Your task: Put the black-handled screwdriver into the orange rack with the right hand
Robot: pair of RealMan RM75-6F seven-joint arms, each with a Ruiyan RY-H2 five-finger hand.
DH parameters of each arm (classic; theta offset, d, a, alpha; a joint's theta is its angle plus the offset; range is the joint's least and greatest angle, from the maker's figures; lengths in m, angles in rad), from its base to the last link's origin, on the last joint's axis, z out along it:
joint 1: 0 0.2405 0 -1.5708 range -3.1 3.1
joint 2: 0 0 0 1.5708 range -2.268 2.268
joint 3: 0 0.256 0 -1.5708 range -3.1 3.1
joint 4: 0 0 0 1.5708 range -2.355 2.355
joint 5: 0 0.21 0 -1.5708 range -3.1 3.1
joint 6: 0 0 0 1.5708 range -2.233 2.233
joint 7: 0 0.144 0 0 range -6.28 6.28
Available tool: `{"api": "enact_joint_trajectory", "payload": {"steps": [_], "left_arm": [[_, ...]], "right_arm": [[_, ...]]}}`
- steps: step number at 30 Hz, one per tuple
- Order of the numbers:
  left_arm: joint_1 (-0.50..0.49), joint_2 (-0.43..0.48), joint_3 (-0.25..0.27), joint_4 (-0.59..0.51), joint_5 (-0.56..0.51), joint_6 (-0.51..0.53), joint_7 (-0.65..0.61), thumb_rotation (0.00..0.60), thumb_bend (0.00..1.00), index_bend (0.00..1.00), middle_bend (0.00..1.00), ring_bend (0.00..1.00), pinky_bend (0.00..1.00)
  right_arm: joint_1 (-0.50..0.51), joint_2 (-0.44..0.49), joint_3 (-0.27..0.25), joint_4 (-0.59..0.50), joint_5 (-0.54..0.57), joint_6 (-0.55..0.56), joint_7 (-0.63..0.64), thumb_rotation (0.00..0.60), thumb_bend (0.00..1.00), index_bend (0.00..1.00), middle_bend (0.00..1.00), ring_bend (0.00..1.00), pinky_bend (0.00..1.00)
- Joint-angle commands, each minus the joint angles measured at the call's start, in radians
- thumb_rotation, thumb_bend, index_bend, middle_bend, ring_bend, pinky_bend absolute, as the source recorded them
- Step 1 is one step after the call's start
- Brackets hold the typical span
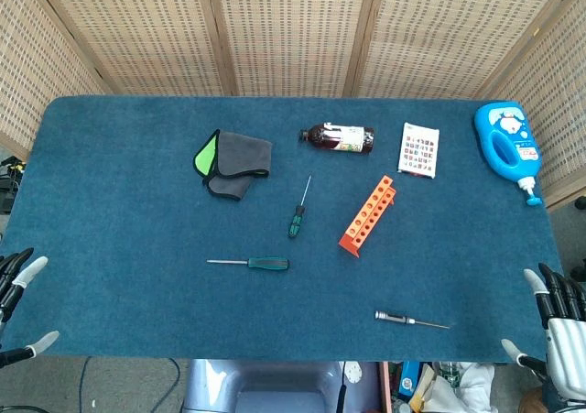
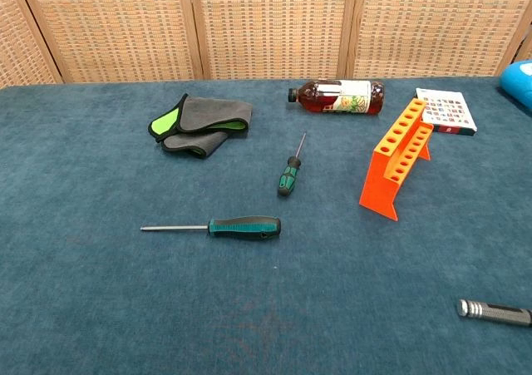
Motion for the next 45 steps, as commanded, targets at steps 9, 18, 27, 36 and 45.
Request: {"api": "enact_joint_trajectory", "payload": {"steps": [9,18,27,36,45], "left_arm": [[-0.021,0.002,-0.014,-0.023,-0.044,-0.046,0.007,0.6,0.0,0.0,0.0,0.0,0.0],[-0.045,-0.014,-0.032,-0.047,-0.099,-0.104,0.066,0.6,0.0,0.0,0.0,0.0,0.0],[-0.055,-0.041,-0.037,-0.065,-0.128,-0.14,0.14,0.6,0.0,0.0,0.0,0.0,0.0],[-0.06,-0.053,-0.038,-0.072,-0.144,-0.158,0.169,0.6,0.0,0.0,0.0,0.0,0.0],[-0.065,-0.053,-0.034,-0.073,-0.147,-0.172,0.175,0.6,0.0,0.0,0.0,0.0,0.0]], "right_arm": [[0.121,0.016,-0.044,-0.015,-0.039,-0.254,0.0,0.6,0.0,0.16,0.0,0.0,0.0],[0.285,-0.076,0.007,0.015,0.14,-0.526,-0.054,0.6,0.0,0.33,0.0,0.0,0.0],[0.367,-0.229,0.044,0.068,0.31,-0.586,-0.214,0.6,0.1,0.39,0.0,0.0,0.0],[0.415,-0.394,0.056,0.14,0.42,-0.547,-0.393,0.6,0.18,0.42,0.0,0.0,0.0],[0.439,-0.459,0.034,0.14,0.483,-0.529,-0.46,0.6,0.19,0.44,0.0,0.0,0.0]]}}
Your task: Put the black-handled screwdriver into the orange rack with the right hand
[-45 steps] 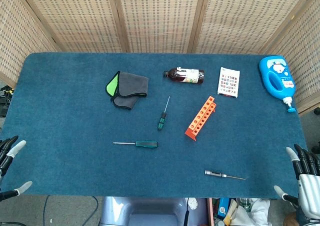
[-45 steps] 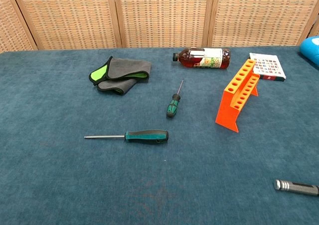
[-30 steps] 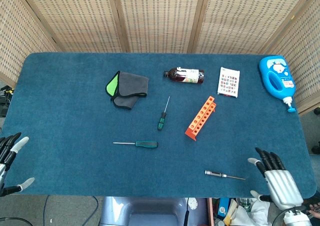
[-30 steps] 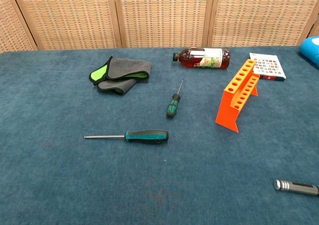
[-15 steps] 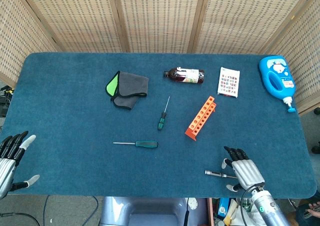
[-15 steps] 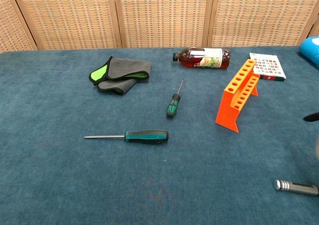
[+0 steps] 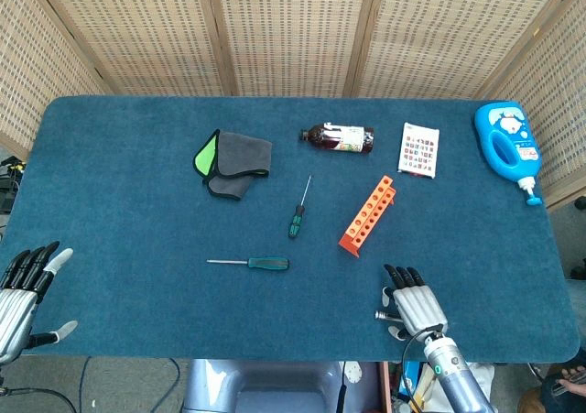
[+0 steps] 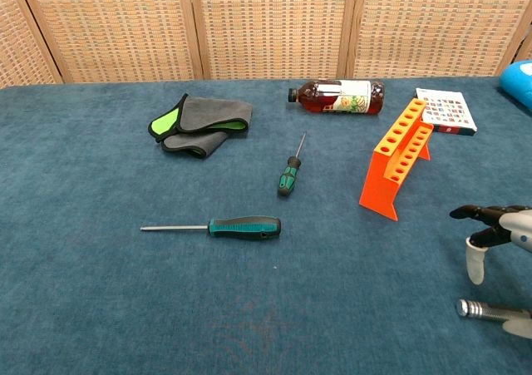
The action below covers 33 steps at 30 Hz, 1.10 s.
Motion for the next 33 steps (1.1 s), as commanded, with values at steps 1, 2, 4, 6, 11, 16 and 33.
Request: {"api": "enact_joint_trajectory", "payload": {"steps": [1,2,4,6,11,16,33], "left_arm": [[0.0,0.0,0.0,0.0,0.0,0.0,0.0,0.6,0.0,0.0,0.0,0.0,0.0],[0.0,0.0,0.001,0.0,0.001,0.0,0.001,0.6,0.0,0.0,0.0,0.0,0.0],[0.0,-0.001,0.003,0.001,0.004,-0.001,0.003,0.6,0.0,0.0,0.0,0.0,0.0],[0.0,-0.001,0.005,0.001,0.006,-0.002,0.003,0.6,0.0,0.0,0.0,0.0,0.0],[-0.001,-0.001,0.003,0.001,0.001,-0.002,0.003,0.6,0.0,0.0,0.0,0.0,0.0],[-0.002,-0.001,0.003,-0.001,-0.002,-0.005,0.005,0.6,0.0,0.0,0.0,0.0,0.0],[-0.007,-0.01,0.006,-0.005,-0.005,-0.018,0.024,0.6,0.0,0.0,0.0,0.0,0.0]], "right_arm": [[0.01,-0.022,-0.004,0.006,0.036,0.01,-0.027,0.6,0.19,0.44,0.0,0.0,0.0],[0.012,-0.028,-0.003,0.007,0.048,0.012,-0.032,0.6,0.19,0.44,0.0,0.0,0.0],[0.018,-0.041,-0.002,0.016,0.073,0.015,-0.043,0.6,0.2,0.44,0.0,0.0,0.0],[0.023,-0.052,-0.003,0.03,0.09,0.021,-0.056,0.6,0.21,0.44,0.0,0.0,0.0],[0.03,-0.069,-0.007,0.046,0.127,0.034,-0.07,0.6,0.21,0.46,0.0,0.0,0.0],[0.035,-0.077,-0.015,0.065,0.141,0.049,-0.074,0.6,0.22,0.47,0.0,0.0,0.0],[0.032,-0.048,-0.043,0.113,0.04,0.038,0.085,0.6,0.33,0.6,0.0,0.0,0.0]]}}
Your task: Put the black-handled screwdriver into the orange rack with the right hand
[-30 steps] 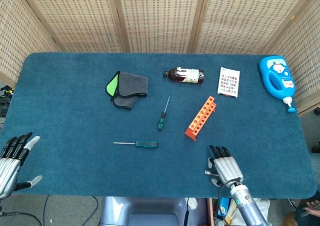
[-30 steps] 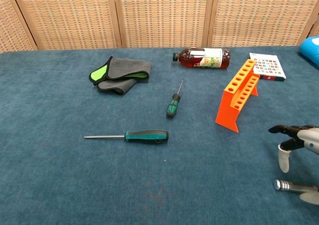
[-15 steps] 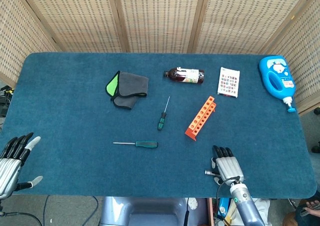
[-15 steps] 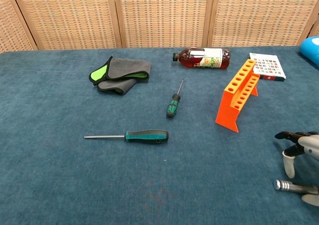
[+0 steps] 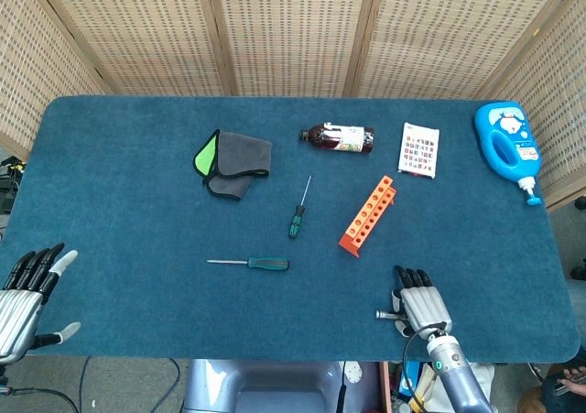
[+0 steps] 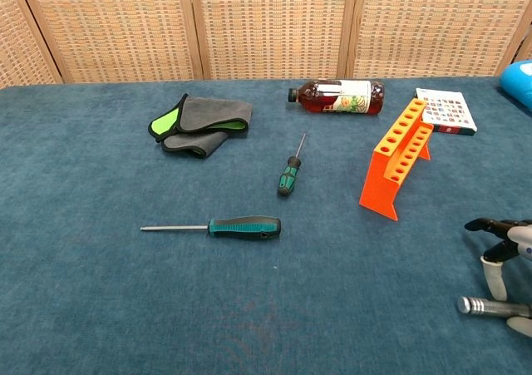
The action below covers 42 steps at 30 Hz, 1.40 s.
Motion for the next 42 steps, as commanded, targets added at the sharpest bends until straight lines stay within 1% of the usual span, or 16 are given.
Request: {"api": "enact_joint_trajectory", "payload": {"steps": [1,5,9,13,16,18,21,24,27,30,33,36,42], "left_arm": [[-0.001,0.001,0.0,-0.001,-0.001,-0.002,-0.001,0.6,0.0,0.0,0.0,0.0,0.0],[-0.003,0.002,-0.002,-0.002,-0.006,-0.003,-0.003,0.6,0.0,0.0,0.0,0.0,0.0],[-0.008,0.005,-0.005,-0.004,-0.016,-0.012,-0.007,0.6,0.0,0.0,0.0,0.0,0.0],[-0.017,0.005,-0.013,-0.01,-0.035,-0.026,-0.004,0.6,0.0,0.0,0.0,0.0,0.0],[-0.022,0.005,-0.016,-0.016,-0.047,-0.034,0.003,0.6,0.0,0.0,0.0,0.0,0.0],[-0.025,0.004,-0.016,-0.02,-0.043,-0.037,0.008,0.6,0.0,0.0,0.0,0.0,0.0],[-0.027,0.003,-0.017,-0.025,-0.044,-0.04,0.013,0.6,0.0,0.0,0.0,0.0,0.0],[-0.037,-0.002,-0.025,-0.037,-0.052,-0.05,0.021,0.6,0.0,0.0,0.0,0.0,0.0],[-0.045,-0.006,-0.033,-0.047,-0.063,-0.058,0.032,0.6,0.0,0.0,0.0,0.0,0.0],[-0.049,-0.009,-0.037,-0.05,-0.073,-0.062,0.039,0.6,0.0,0.0,0.0,0.0,0.0],[-0.049,-0.01,-0.041,-0.051,-0.076,-0.055,0.039,0.6,0.0,0.0,0.0,0.0,0.0],[-0.042,-0.014,-0.044,-0.048,-0.073,-0.034,0.045,0.6,0.0,0.0,0.0,0.0,0.0],[-0.032,-0.018,-0.041,-0.046,-0.056,-0.011,0.049,0.6,0.0,0.0,0.0,0.0,0.0]], "right_arm": [[-0.004,0.007,-0.004,0.007,-0.053,0.004,0.058,0.6,0.33,0.6,0.0,0.0,0.0],[-0.01,0.037,0.0,-0.014,-0.143,0.019,0.163,0.6,0.33,0.62,0.0,0.0,0.0],[-0.01,0.091,0.017,-0.064,-0.234,0.035,0.296,0.6,0.34,0.63,0.0,0.0,0.0],[-0.003,0.155,0.07,-0.126,-0.342,0.073,0.524,0.6,0.36,0.63,0.0,0.0,0.0],[0.015,0.198,0.122,-0.156,-0.363,0.075,0.68,0.6,0.36,0.63,0.0,0.0,0.0],[0.034,0.224,0.163,-0.177,-0.347,0.06,0.776,0.6,0.36,0.63,0.0,0.0,0.0],[0.052,0.244,0.201,-0.187,-0.315,0.039,0.845,0.6,0.36,0.63,0.0,0.0,0.0],[0.096,0.259,0.288,-0.191,-0.232,-0.01,0.977,0.6,0.36,0.63,0.0,0.0,0.0],[0.133,0.253,0.35,-0.174,-0.16,-0.057,1.077,0.6,0.36,0.63,0.0,0.0,0.0],[0.169,0.229,0.395,-0.141,-0.102,-0.097,1.141,0.6,0.36,0.63,0.0,0.0,0.0],[0.207,0.201,0.418,-0.097,-0.064,-0.148,1.18,0.6,0.36,0.63,0.0,0.0,0.0],[0.242,0.164,0.428,-0.039,-0.05,-0.191,1.211,0.6,0.36,0.63,0.0,0.0,0.0],[0.281,0.09,0.442,0.043,-0.026,-0.216,1.243,0.6,0.36,0.63,0.0,0.0,0.0]]}}
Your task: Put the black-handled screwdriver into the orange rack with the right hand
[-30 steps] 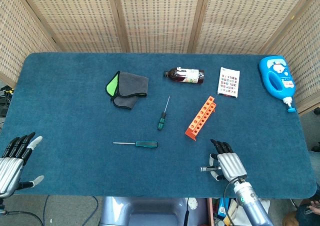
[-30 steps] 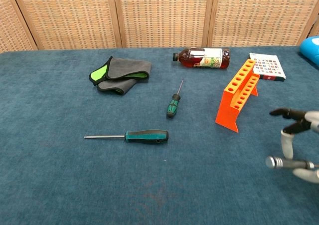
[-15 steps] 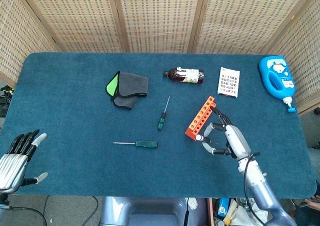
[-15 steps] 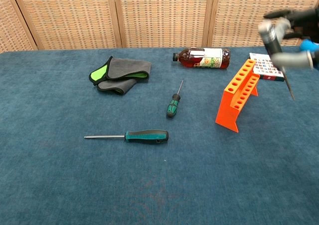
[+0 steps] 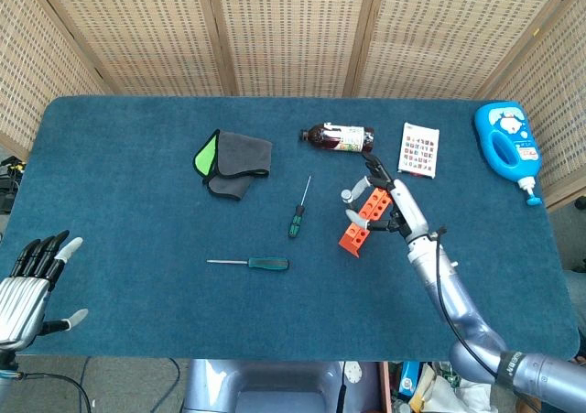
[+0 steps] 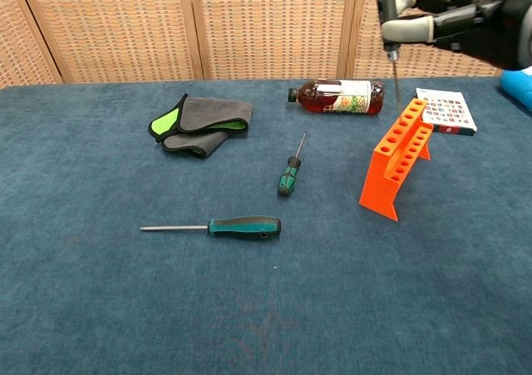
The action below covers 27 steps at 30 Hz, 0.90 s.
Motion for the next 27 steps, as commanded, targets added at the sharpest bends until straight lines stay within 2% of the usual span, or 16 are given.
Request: {"api": "enact_joint_trajectory", "payload": {"steps": [1,12,27], "left_arm": [[0.003,-0.001,0.001,0.002,0.001,0.004,0.0,0.6,0.0,0.0,0.0,0.0,0.0],[-0.002,-0.007,-0.002,0.001,-0.011,-0.004,0.012,0.6,0.0,0.0,0.0,0.0,0.0],[-0.003,-0.013,-0.004,0.0,-0.024,-0.007,0.025,0.6,0.0,0.0,0.0,0.0,0.0]], "right_arm": [[0.018,-0.039,0.01,0.041,0.013,-0.01,0.029,0.6,0.36,0.63,0.0,0.0,0.0],[0.011,-0.075,-0.005,0.115,-0.016,-0.018,0.083,0.6,0.36,0.63,0.0,0.0,0.0],[0.022,-0.109,0.002,0.185,0.005,-0.04,0.09,0.6,0.36,0.63,0.0,0.0,0.0]]}}
